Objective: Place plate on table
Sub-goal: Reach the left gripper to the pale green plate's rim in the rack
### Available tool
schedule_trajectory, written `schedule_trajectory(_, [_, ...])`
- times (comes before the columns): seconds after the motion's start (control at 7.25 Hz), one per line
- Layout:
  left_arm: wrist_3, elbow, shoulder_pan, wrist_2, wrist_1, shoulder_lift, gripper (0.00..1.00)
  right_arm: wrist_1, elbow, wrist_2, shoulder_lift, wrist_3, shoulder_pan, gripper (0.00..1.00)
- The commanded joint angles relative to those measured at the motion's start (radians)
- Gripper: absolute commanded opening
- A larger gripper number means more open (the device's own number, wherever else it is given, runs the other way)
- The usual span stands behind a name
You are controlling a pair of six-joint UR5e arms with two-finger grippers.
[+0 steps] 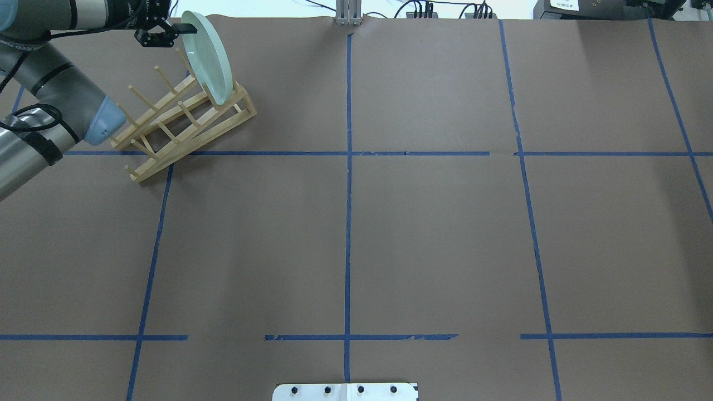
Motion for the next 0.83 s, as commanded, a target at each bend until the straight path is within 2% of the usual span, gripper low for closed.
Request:
schedule_trajectory(0.0, [0.003, 0.001, 0.021, 0.019, 0.001, 0.0, 0.45, 0.0, 0.0, 0.0, -0.001, 0.0, 0.0, 1.0])
schedule_trajectory(0.14, [0.003, -0.001, 0.021, 0.019, 0.001, 0.0, 0.0, 0.0, 0.0, 0.0, -0.001, 0.0, 0.0, 1.0])
schedule_trajectory(0.41, [0.008, -0.03, 0.018, 0.018, 0.003, 0.005, 0.0, 0.0, 0.0, 0.0, -0.001, 0.0, 0.0, 1.0])
schedule_trajectory(0.69, [0.009, -0.169, 0.008, 0.016, 0.036, 0.049, 0.0, 0.0, 0.0, 0.0, -0.001, 0.0, 0.0, 1.0])
